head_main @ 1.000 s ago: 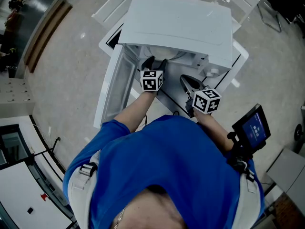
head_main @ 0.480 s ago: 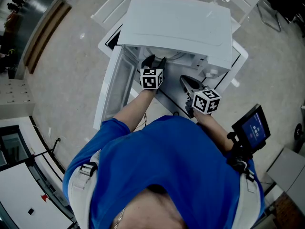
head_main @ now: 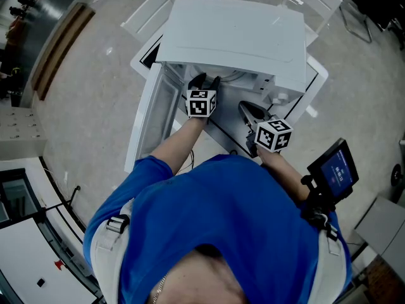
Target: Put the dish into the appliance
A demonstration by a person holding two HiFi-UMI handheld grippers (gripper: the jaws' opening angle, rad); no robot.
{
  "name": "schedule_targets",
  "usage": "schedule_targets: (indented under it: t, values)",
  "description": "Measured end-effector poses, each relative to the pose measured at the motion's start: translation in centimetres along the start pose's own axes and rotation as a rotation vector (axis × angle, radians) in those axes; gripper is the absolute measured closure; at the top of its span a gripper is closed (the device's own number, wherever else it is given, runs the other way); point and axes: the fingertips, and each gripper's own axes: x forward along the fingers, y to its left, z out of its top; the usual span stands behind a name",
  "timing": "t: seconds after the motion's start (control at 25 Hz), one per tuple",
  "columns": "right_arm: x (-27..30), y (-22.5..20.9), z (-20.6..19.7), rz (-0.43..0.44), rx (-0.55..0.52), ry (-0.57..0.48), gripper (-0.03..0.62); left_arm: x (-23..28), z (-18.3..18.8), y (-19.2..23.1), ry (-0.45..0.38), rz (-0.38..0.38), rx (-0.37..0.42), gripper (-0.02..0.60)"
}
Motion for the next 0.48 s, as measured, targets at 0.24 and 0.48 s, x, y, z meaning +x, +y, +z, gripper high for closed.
schedule_targets:
  t: [0.24, 0.48]
  values:
    - [0.01, 0.4, 0.27, -0.001, -0.007, -0.007, 0.592, -0.41, 0.2, 0.2, -0.006, 0.005, 0.001, 0.397]
    - [0.03, 0.27, 0.41, 0.002, -0.013, -0.013, 0.592, -1.19, 0.7, 0.05, -0.048, 0.004, -0.01, 0.423]
